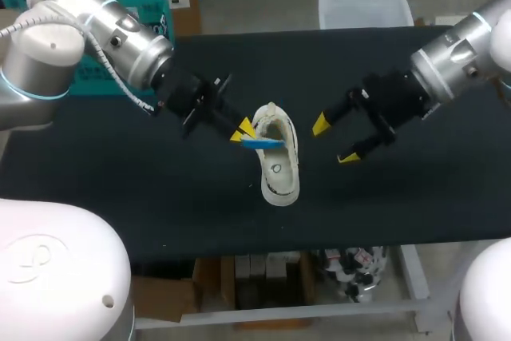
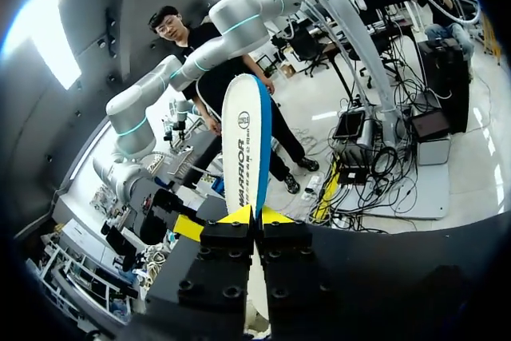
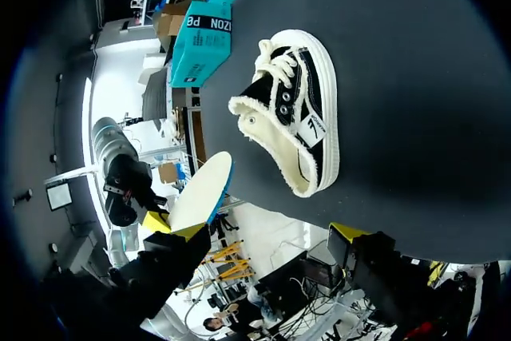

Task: Open the shoe tongue, take the insole out of the shoe, put the insole back into the shoe, and pack the shoe into the shoebox

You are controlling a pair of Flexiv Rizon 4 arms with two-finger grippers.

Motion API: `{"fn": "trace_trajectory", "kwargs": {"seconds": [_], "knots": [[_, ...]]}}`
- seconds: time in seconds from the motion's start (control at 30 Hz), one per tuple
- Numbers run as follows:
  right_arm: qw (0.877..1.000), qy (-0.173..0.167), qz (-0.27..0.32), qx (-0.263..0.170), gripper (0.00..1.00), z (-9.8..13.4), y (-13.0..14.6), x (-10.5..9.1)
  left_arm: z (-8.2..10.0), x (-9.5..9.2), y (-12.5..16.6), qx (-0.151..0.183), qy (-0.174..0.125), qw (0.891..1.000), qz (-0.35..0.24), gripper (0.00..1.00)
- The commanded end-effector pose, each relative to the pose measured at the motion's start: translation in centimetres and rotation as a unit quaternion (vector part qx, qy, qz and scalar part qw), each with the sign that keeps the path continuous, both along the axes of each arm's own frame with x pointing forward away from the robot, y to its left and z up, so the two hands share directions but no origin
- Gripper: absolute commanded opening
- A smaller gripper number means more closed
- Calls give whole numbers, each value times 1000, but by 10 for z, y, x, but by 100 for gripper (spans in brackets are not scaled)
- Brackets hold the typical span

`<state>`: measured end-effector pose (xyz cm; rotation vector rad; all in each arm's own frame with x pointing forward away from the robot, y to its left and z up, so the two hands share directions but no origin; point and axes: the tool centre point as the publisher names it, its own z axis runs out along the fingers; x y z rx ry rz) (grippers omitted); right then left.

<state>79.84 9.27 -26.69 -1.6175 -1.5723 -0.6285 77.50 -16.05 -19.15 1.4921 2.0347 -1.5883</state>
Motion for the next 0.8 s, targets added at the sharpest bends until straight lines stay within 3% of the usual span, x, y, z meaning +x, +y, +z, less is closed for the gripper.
{"fn": "trace_trajectory", "kwargs": {"seconds": [0.03, 0.3, 0.63, 0.77, 0.8], "knots": [[999, 35, -20, 26, 100, -12, 8, -5, -5, -9, -4, -6, -24, 1000, 5, 0], [994, 78, -42, 58, 100, -13, 19, -17, -11, -22, -7, -28, -73, 997, -10, 0], [991, 96, -50, 73, 100, -14, 36, -5, -24, -21, -6, -45, -73, 996, -24, 0], [990, 106, -47, 84, 75, -24, 46, 0, -26, -22, -9, -50, -81, 995, -27, 0], [989, 107, -47, 87, 73, -26, 47, 1, -26, -22, -10, -50, -83, 995, -27, 0]]}}
